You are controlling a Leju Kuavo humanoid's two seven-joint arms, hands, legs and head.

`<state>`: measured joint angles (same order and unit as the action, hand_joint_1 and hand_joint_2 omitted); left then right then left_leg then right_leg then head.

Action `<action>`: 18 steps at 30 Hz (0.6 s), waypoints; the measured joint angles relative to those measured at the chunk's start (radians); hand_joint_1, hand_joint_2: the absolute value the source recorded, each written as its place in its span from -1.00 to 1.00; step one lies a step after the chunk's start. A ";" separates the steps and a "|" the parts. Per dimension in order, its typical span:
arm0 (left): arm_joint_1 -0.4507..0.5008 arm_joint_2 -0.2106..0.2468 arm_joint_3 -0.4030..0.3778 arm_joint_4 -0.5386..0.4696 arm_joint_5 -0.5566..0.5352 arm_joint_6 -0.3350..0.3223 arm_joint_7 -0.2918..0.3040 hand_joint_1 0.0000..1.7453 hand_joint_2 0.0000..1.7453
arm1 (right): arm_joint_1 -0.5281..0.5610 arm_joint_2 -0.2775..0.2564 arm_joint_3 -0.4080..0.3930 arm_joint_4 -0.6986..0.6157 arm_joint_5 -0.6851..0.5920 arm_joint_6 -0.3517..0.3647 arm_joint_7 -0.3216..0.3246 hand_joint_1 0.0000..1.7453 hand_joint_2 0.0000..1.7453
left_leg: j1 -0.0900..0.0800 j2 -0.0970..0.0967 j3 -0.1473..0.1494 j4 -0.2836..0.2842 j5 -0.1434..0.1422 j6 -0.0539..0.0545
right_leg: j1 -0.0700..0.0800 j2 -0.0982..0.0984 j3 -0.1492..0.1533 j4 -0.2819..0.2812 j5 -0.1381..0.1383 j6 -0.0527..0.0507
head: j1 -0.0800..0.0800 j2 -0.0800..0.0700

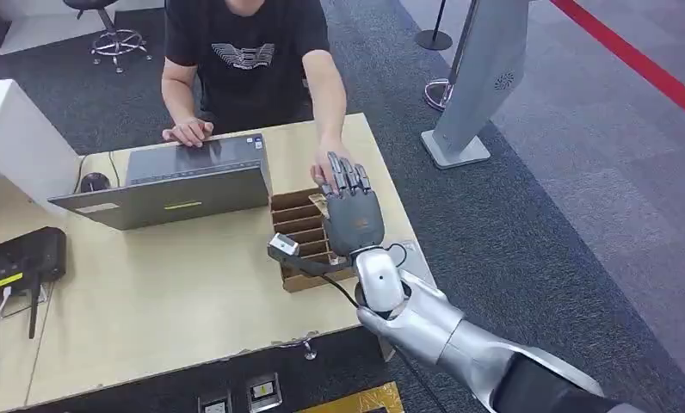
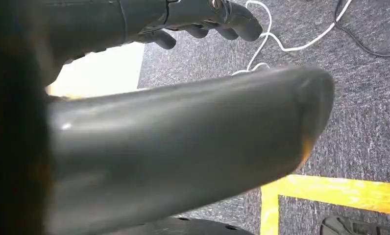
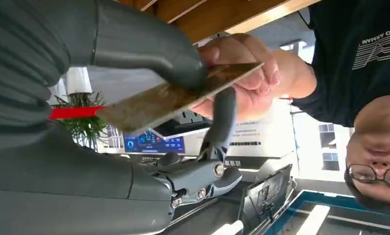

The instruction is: Pass the card to the sensor for recognition and then transmit it.

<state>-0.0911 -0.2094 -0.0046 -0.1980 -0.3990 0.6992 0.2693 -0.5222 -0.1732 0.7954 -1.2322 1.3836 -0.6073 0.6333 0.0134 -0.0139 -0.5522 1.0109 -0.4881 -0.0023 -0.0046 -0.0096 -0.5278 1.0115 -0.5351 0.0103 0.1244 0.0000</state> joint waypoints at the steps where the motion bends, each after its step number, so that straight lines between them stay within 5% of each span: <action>1: 0.000 0.000 0.000 0.000 0.000 0.000 0.000 -1.00 -1.00 | 0.000 0.000 0.000 0.000 0.000 0.000 -0.001 0.80 1.00 | 0.000 0.000 0.000 0.000 0.000 0.000 | 0.000 0.000 0.000 0.000 0.000 0.000 | 0.000 0.000; 18: 0.004 0.000 -0.002 0.000 0.001 0.000 0.000 -1.00 -1.00 | 0.010 -0.005 -0.009 -0.010 -0.010 -0.035 0.003 0.98 1.00 | 0.000 0.000 0.000 0.000 0.000 0.000 | 0.000 0.000 0.000 0.000 0.000 0.000 | 0.000 0.000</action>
<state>-0.0872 -0.2094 -0.0069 -0.1980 -0.3979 0.6992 0.2693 -0.5119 -0.1778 0.7866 -1.2417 1.3733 -0.6420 0.6367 0.0134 -0.0138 -0.5520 1.0109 -0.4881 -0.0023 -0.0046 -0.0095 -0.5280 1.0115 -0.5351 0.0103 0.1244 0.0000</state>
